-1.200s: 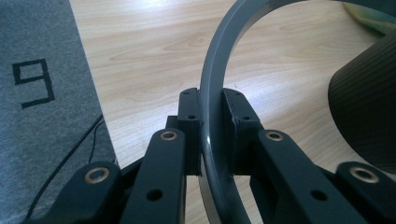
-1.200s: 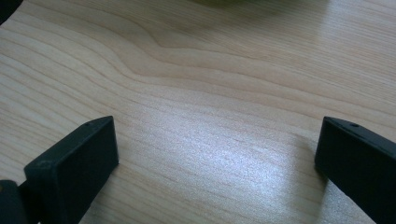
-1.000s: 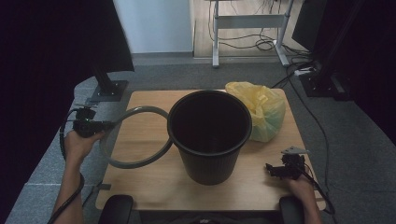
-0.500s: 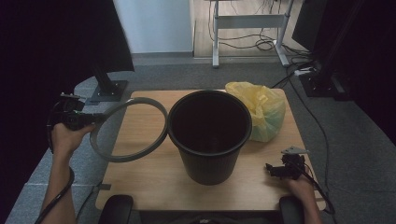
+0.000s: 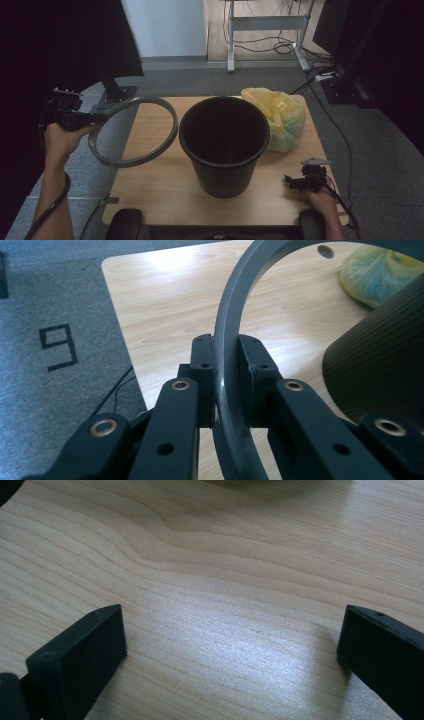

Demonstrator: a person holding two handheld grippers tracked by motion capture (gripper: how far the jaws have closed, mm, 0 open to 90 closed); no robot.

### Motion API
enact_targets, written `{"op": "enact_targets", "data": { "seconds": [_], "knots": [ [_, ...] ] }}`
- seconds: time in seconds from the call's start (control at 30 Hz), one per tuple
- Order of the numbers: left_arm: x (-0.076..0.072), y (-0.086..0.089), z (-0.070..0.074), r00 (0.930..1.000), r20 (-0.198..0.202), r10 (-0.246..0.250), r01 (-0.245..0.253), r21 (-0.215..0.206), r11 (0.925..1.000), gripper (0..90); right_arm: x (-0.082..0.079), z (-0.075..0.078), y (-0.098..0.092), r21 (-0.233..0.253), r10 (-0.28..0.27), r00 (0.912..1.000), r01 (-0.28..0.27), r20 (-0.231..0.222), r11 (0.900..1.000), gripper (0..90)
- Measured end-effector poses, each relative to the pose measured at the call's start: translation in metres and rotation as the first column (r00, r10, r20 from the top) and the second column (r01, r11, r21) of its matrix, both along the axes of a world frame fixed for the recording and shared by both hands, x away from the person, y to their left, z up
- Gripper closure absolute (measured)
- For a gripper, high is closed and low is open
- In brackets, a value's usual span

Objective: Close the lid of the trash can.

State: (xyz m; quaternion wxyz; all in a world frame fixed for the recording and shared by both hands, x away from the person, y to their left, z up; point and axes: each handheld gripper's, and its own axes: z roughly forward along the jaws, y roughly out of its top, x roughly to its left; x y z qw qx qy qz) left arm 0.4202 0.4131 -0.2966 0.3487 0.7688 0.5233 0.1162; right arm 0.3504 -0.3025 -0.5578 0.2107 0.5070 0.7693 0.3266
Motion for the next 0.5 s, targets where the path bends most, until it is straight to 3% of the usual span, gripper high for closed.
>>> {"op": "enact_targets", "data": {
  "seconds": [0.23,0.5],
  "knots": [
    [0.0,0.0,0.011,1.0,0.006,-0.002,0.002,-0.007,1.0,78.7,0.0,0.0,0.0,0.0,0.0,1.0,0.0,0.0,1.0,0.0],
    [0.003,-0.012,0.02,0.9995,0.019,-0.025,0.026,-0.004,0.9997,78.6,0.0,0.0,0.0,0.0,0.0,1.0,0.0,0.0,1.0,0.0]
  ]
}}
